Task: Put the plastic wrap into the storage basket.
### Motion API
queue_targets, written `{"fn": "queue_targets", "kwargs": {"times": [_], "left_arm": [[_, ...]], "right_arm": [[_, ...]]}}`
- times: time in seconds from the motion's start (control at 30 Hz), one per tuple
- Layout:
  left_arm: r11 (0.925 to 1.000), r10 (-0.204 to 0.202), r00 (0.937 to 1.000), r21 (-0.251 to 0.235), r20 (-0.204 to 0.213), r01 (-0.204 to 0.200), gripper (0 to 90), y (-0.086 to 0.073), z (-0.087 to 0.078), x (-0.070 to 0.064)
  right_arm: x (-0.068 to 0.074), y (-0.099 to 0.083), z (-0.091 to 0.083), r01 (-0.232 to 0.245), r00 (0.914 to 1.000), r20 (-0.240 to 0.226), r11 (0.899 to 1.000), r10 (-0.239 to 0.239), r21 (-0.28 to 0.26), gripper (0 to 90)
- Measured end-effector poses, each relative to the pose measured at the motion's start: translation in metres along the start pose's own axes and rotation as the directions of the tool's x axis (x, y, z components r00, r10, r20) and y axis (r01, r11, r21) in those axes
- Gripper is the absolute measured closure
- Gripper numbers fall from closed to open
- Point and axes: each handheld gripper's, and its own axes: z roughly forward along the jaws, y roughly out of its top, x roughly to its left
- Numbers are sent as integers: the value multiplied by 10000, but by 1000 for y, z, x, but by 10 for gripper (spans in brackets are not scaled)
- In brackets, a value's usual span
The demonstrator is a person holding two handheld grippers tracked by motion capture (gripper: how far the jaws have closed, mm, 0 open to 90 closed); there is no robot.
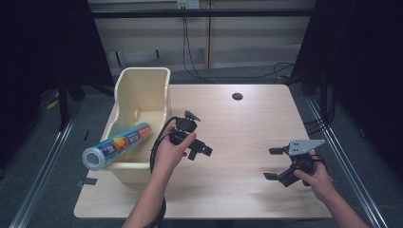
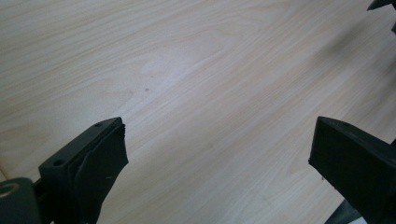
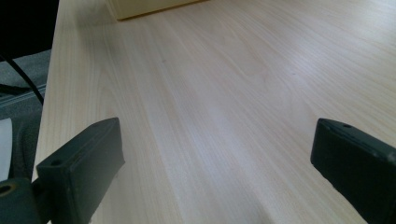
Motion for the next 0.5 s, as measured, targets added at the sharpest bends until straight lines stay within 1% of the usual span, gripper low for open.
{"fn": "queue_targets", "kwargs": {"times": [0.07,0.13,0.17,0.2,0.23,0.27,0.33,0.37,0.4,0.43,0.47,0.5], "left_arm": [[10000,27,9999,14,125,-27,36,-2,3,0],[10000,54,9999,19,137,-54,36,-3,5,0],[10000,-67,9998,-72,165,68,36,-4,9,-1],[10000,3,9999,25,107,-3,36,-5,9,0],[10000,-45,9999,-71,151,46,36,-6,11,-1],[10000,23,9999,-69,153,-22,36,-7,13,-1],[10000,-23,9997,-71,247,25,36,-9,17,-1],[9999,118,9994,7,339,-119,36,-10,18,0],[9999,-69,9996,-98,264,72,36,-12,21,-1],[9999,-69,9996,-98,264,72,36,-12,21,-1],[9998,180,9998,75,38,-181,36,-13,24,-1],[9999,109,9998,20,137,-110,37,-14,26,-1]], "right_arm": [[0,0,0,33,10000,11,10000,-33,-6,24],[-1,0,0,21,10000,8,10000,-21,7,24],[-1,-1,0,29,10000,55,10000,-29,23,24],[-1,-1,0,28,10000,56,10000,-29,26,24],[-1,-1,0,20,10000,49,10000,-20,37,24],[-1,-1,0,26,10000,75,10000,-26,36,24],[-1,-1,-1,-6,10000,97,10000,6,17,24],[-1,-1,-1,-21,10000,95,10000,21,19,24],[-1,-1,-1,-34,9999,97,10000,34,19,24],[-1,-1,-1,-34,9999,97,10000,34,19,24],[-1,-1,-1,-50,10000,54,10000,50,22,24],[-1,-1,-1,-32,10000,58,10000,32,24,24]]}}
